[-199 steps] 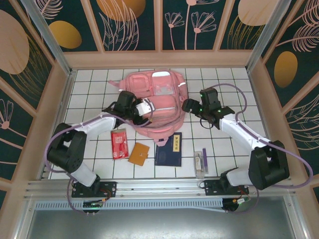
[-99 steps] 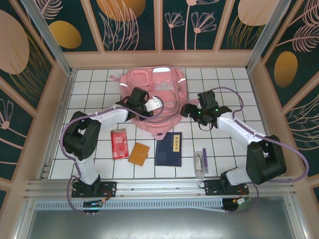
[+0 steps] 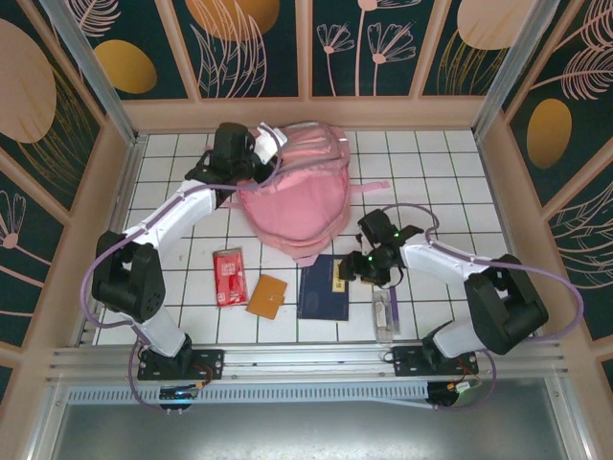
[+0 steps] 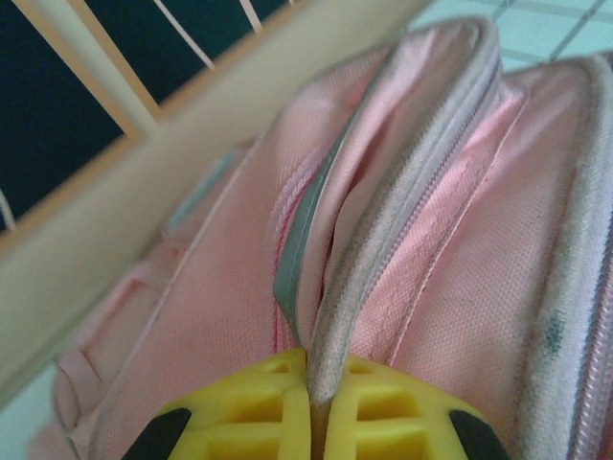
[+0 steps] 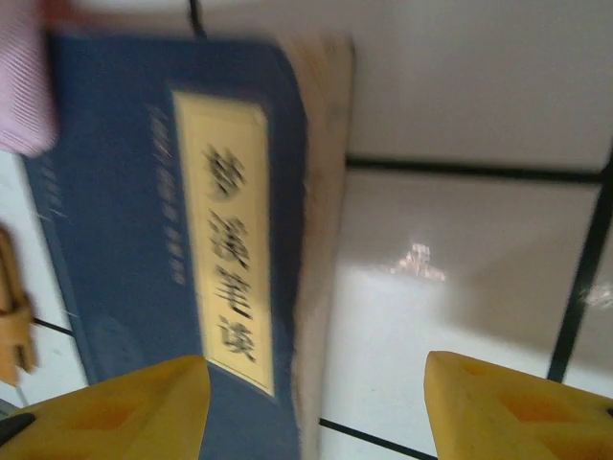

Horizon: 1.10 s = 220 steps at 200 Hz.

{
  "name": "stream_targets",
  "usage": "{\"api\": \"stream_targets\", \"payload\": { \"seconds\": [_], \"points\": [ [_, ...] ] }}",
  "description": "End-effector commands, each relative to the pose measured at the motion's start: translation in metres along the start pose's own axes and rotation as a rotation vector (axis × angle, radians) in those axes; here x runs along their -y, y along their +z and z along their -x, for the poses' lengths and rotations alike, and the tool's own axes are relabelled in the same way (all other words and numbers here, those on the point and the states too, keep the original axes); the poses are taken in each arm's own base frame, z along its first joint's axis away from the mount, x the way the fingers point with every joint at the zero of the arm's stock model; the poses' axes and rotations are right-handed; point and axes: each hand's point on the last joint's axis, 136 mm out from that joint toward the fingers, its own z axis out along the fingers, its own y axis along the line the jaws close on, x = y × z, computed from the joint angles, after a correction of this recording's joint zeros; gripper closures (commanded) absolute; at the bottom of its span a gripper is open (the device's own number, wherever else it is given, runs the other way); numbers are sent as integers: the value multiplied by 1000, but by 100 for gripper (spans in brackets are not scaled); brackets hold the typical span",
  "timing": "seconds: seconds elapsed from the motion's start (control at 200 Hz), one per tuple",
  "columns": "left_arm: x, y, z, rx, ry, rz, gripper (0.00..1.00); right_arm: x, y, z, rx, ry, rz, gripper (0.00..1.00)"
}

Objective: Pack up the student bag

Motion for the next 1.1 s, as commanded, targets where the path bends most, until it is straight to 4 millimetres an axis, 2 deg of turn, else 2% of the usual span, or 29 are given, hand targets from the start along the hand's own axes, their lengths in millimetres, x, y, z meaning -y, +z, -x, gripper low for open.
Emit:
{"api": "stream_targets", "payload": {
  "seconds": [0.0, 0.1, 0.15, 0.18, 0.26, 0.31, 0.35, 0.38, 0.445, 0.5, 0.52, 0.581, 0.646, 0.681, 0.741, 0.771, 0.841, 0.941, 1.001, 1.096],
  "points": [
    [-12, -28, 71, 187, 7, 37, 100, -2, 12, -11, -43, 14, 15, 39],
    [-14, -23, 60, 179, 35, 63, 100, -1, 18, -11, -57, 20, 2, 39],
    [-10, -18, 47, 152, 44, 52, 100, -1, 19, -9, -63, 17, -13, 40],
    [-5, -13, 35, 122, 46, 34, 100, -2, 19, -8, -65, 15, -16, 42],
    [12, -2, -8, 24, 16, -23, 89, -4, 20, -6, -64, 15, -14, 48],
    [23, 3, -37, -31, -31, -47, 86, -5, 21, -3, -55, 17, -14, 56],
    [29, 3, -58, -65, -66, -48, 83, -4, 22, -1, -48, 19, -17, 64],
    [31, 2, -72, -87, -91, -33, 75, -5, 24, 0, -43, 21, -16, 68],
    [30, -5, -93, -125, -124, 23, 71, -9, 26, 2, -42, 24, 9, 70],
    [23, -14, -105, -147, -166, 93, 55, -15, 26, 4, -43, 28, 39, 70],
    [22, -18, -106, -152, -192, 109, 52, -18, 26, 3, -47, 27, 53, 69],
    [28, -32, -104, -178, -296, 90, 48, -26, 22, 5, -49, 21, 78, 68],
    [36, -49, -95, -200, -545, 71, 49, -30, 16, 7, -47, 9, 75, 66],
    [49, -57, -93, -219, -686, 19, 50, -31, 12, 8, -39, 0, 68, 65],
    [87, -70, -93, -248, -869, -123, 54, -33, 4, 12, -24, -19, 63, 64],
    [106, -76, -107, -301, -958, -146, 55, -35, 2, 13, -21, -30, 66, 64],
    [150, -89, -121, -387, -1044, -208, 55, -38, 2, 13, -32, -47, 69, 64],
    [207, -101, -147, -531, -1138, -283, 52, -35, 11, 14, -63, -55, 47, 65],
    [232, -102, -160, -588, -1164, -312, 51, -26, 19, 14, -74, -45, 9, 69],
    [253, -96, -168, -626, -1180, -308, 46, -3, 31, 13, -80, -21, -91, 86]
  ]
}}
